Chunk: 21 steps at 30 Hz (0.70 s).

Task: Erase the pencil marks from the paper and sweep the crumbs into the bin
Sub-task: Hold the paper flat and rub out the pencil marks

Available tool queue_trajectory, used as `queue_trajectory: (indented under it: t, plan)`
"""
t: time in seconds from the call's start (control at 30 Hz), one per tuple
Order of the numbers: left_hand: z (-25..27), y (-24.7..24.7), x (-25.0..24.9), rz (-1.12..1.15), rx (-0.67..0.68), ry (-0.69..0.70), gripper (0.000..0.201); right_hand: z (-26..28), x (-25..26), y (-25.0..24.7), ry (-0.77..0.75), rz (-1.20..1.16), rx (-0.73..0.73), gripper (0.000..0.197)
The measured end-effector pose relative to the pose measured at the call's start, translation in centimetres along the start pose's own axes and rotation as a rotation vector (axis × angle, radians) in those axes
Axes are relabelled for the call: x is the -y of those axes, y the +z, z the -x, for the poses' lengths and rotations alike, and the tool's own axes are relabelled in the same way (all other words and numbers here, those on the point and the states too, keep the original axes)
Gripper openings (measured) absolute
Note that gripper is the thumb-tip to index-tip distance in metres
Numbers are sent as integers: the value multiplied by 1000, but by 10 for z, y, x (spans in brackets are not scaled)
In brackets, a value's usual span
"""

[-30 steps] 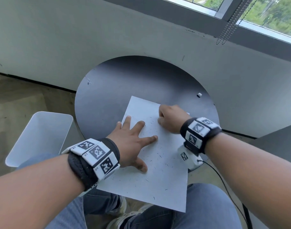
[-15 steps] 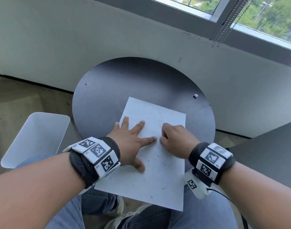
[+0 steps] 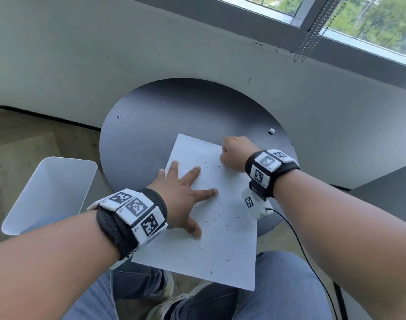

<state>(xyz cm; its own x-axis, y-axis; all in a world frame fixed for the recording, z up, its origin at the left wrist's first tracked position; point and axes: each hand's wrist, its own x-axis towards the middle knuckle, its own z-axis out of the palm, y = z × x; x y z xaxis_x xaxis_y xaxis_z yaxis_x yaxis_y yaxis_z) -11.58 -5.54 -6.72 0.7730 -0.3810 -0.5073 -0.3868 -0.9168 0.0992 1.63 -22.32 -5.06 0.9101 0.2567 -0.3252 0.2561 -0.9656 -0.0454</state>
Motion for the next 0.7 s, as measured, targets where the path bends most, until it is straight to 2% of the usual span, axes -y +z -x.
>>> queue_trajectory:
  t: [0.17, 0.23, 0.37, 0.53, 0.6, 0.7]
  plan:
    - [0, 0, -1, 10, 5, -4, 106, 78, -7, 28, -82, -68, 77, 9]
    - [0, 1, -1, 9, 8, -5, 106, 89, -7, 33, -83, -90, 81, 9]
    - [0, 2, 0, 6, 12, 3, 105, 55, -1, 22, -63, -60, 29, 7]
    - [0, 1, 0, 13, 18, 3, 104, -10, 3, -3, 9, -4, -18, 14]
    - [1, 0, 0, 14, 20, 0, 104, -18, 3, -8, 21, 19, -20, 17]
    - [1, -1, -2, 6, 25, -8, 105, -3, 0, -3, 18, -2, -8, 14]
